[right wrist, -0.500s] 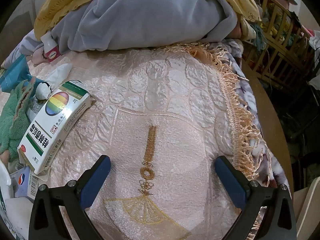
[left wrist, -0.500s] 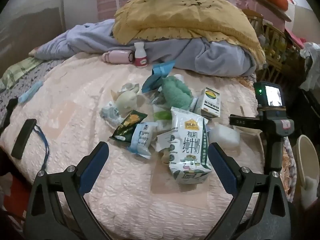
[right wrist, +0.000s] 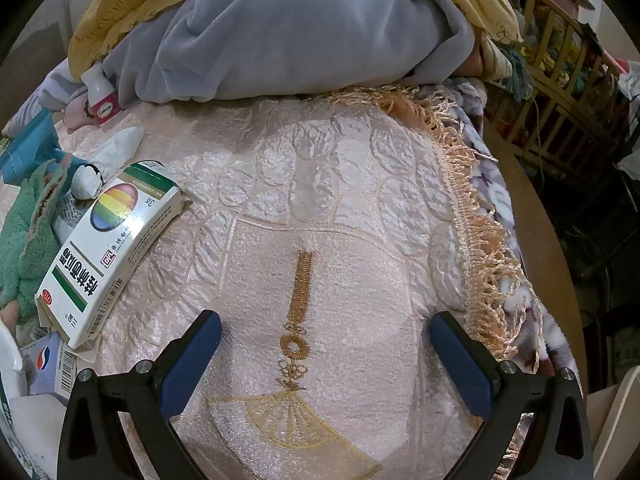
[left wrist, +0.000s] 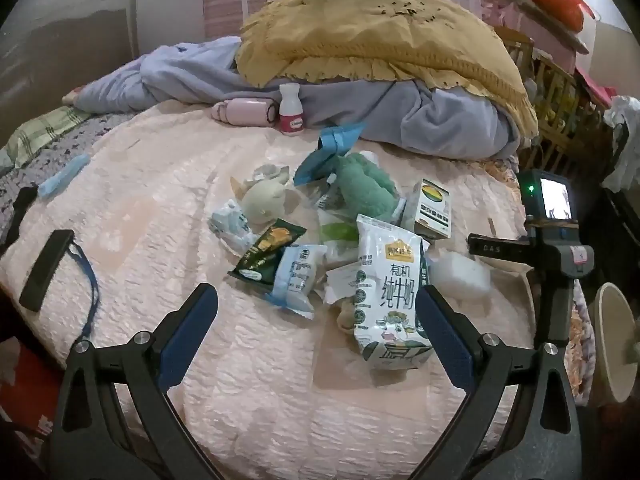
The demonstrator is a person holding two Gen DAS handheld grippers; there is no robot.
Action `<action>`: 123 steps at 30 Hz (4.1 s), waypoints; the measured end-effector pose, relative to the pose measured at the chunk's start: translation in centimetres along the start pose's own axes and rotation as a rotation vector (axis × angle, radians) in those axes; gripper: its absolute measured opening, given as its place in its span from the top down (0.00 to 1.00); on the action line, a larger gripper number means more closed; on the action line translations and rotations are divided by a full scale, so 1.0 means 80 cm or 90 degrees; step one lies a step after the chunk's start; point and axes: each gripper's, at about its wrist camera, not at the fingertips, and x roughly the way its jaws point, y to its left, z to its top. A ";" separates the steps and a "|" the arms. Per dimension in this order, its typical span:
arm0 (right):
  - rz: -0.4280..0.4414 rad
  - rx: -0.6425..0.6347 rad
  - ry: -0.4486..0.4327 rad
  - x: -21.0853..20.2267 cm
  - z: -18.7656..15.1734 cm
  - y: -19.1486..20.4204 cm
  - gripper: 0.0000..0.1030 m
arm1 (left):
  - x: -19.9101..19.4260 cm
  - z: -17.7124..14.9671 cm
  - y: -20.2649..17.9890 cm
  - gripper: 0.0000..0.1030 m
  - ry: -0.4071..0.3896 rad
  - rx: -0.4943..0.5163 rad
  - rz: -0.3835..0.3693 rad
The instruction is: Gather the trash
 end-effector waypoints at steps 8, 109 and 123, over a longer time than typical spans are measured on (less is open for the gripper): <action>0.000 0.000 0.000 0.000 0.000 0.000 0.00 | -0.007 0.002 0.003 0.04 -0.015 0.009 0.014; 0.190 -0.113 -0.158 -0.293 -0.114 0.066 0.05 | -0.069 0.041 0.045 0.04 -0.064 -0.067 0.028; 0.277 -0.115 -0.073 -0.235 -0.116 0.120 0.05 | -0.076 0.041 0.074 0.04 -0.058 -0.059 0.055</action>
